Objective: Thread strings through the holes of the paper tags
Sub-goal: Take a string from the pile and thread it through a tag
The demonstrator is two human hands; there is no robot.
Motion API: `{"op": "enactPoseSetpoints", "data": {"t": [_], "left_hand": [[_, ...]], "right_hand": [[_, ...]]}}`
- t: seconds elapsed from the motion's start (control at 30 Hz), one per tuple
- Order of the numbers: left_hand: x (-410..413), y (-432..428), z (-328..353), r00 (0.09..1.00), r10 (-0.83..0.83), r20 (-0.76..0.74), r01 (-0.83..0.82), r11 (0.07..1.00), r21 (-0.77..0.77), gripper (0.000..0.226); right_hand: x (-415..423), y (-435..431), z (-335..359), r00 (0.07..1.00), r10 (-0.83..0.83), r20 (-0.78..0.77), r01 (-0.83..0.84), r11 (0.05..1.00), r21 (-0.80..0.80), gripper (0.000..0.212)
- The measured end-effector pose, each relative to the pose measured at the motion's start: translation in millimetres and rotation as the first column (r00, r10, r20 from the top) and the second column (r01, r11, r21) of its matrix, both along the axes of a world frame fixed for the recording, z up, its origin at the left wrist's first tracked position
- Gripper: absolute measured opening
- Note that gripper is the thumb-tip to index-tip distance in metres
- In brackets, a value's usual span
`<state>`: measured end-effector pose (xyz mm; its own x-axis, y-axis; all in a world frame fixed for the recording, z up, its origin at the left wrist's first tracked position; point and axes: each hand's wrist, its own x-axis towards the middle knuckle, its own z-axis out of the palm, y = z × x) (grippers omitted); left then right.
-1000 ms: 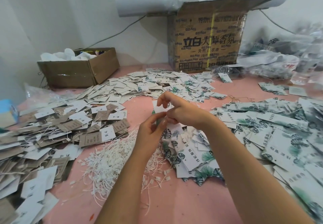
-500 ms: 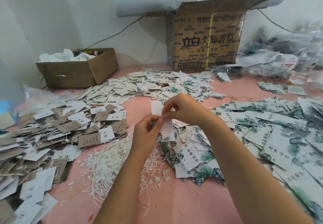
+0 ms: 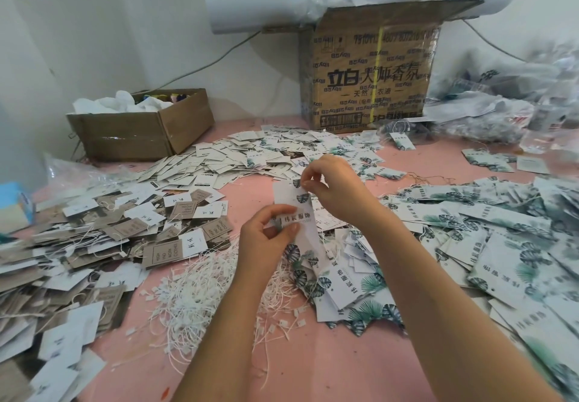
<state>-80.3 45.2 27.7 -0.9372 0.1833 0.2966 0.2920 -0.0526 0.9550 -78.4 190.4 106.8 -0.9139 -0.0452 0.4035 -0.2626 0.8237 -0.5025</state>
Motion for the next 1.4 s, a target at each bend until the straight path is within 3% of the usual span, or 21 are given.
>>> {"op": "enactPoseSetpoints", "data": {"t": [0.17,0.33,0.57,0.73,0.97,1.4], "left_hand": [[1.6,0.6,4.1,1.000,-0.010,-0.019,0.012,0.995,0.095,0.059],[0.1,0.3,4.5,1.000,0.002,-0.005,-0.001,0.987,0.162,0.082],[-2.3,0.8,7.9,0.999,0.035,-0.008,-0.034,0.989,0.141,0.036],[0.4,0.9,12.2,0.999,0.022,-0.040,-0.016,0.990,0.144,0.030],[-2.9,0.3,11.1,0.996,0.078,-0.049,-0.074,0.994,0.086,0.018],[0.4,-0.8,17.2,0.996,0.036,-0.084,-0.025,0.990,0.139,0.042]], "right_hand": [[-2.5,-0.5,-2.9,0.999,-0.038,-0.033,0.038,0.999,-0.023,0.012],[-0.3,-3.1,-3.1,0.997,0.025,-0.076,-0.025,1.000,0.004,0.010],[4.6,-2.2,1.2,0.985,0.049,-0.163,-0.059,0.997,-0.054,0.009],[5.6,-5.0,0.1,0.987,0.128,-0.100,-0.129,0.992,0.000,0.005],[6.8,-9.4,0.3,0.978,0.142,-0.150,-0.145,0.989,-0.007,0.006],[5.3,-12.9,-1.4,0.973,0.109,-0.202,-0.105,0.994,0.028,0.010]]}}
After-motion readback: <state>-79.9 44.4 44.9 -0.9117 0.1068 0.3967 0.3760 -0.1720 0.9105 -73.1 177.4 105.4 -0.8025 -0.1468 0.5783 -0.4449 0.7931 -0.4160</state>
